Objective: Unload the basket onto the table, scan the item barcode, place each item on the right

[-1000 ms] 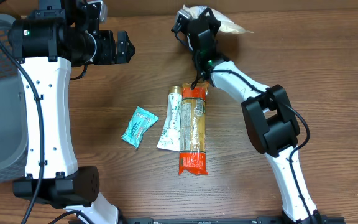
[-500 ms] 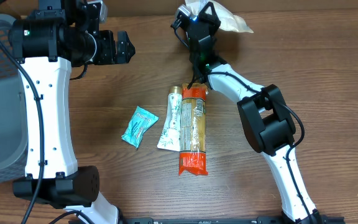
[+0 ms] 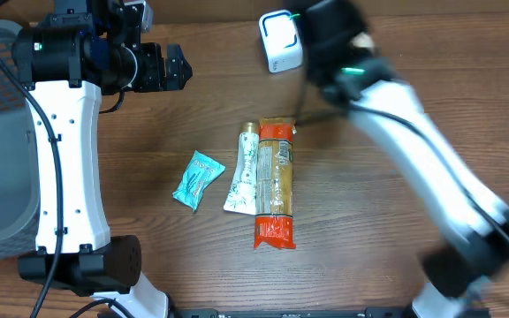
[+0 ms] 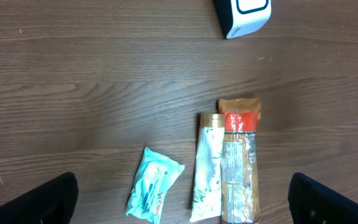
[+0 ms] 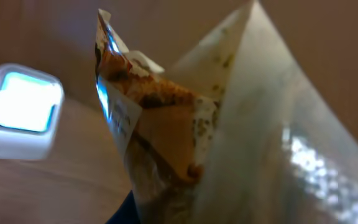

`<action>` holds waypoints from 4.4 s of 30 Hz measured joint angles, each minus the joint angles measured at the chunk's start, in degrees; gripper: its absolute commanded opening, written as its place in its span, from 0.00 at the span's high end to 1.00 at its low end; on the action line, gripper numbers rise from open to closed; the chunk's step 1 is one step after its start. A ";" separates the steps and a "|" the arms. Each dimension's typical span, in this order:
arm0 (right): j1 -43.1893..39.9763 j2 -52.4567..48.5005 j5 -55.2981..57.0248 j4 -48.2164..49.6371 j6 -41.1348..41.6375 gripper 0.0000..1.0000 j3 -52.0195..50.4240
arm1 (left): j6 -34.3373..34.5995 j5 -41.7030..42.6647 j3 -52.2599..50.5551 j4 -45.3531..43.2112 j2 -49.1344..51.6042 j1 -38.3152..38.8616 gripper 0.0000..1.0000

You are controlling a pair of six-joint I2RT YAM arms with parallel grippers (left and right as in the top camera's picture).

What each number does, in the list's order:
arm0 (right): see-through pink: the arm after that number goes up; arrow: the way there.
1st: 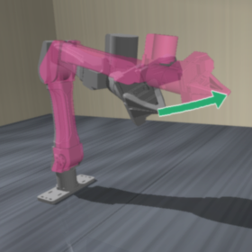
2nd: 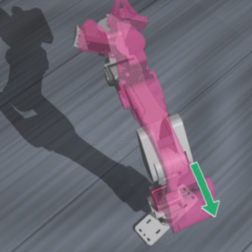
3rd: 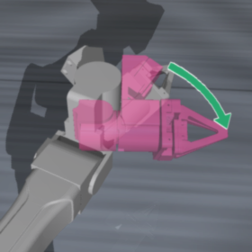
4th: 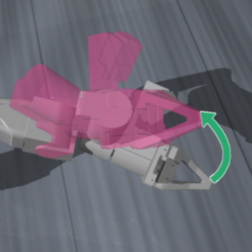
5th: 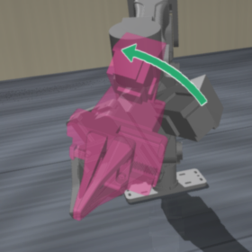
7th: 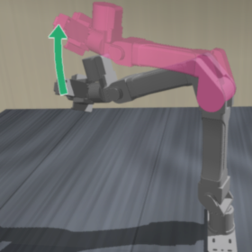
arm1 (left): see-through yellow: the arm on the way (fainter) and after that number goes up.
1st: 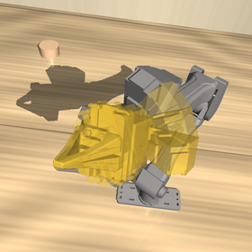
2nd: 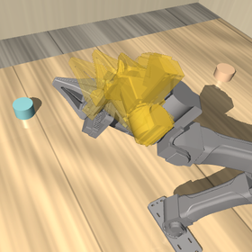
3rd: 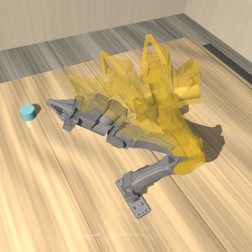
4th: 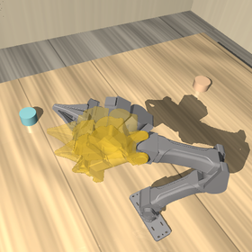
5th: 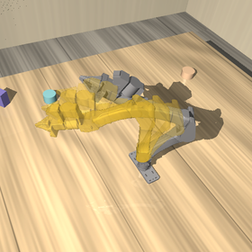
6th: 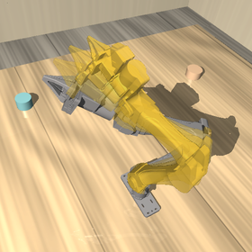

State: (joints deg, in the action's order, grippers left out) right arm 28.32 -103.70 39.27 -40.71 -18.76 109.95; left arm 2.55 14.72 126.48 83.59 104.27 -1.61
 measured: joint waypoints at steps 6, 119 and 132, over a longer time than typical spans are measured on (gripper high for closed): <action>-16.55 15.37 -19.80 -20.72 29.07 0.96 2.08 | 0.00 0.00 0.00 0.00 0.00 0.00 0.01; 13.70 -10.75 -67.30 -6.25 45.33 0.11 -28.22 | 0.00 0.00 0.00 0.00 0.00 0.00 0.00; 15.78 -12.57 -65.61 -7.74 46.25 0.13 -28.22 | 0.00 0.00 0.00 0.00 0.00 0.00 0.00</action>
State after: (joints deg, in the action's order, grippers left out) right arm 44.10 -116.27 -26.35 -48.45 27.49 81.73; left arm 2.55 14.72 126.48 83.59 104.27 -1.61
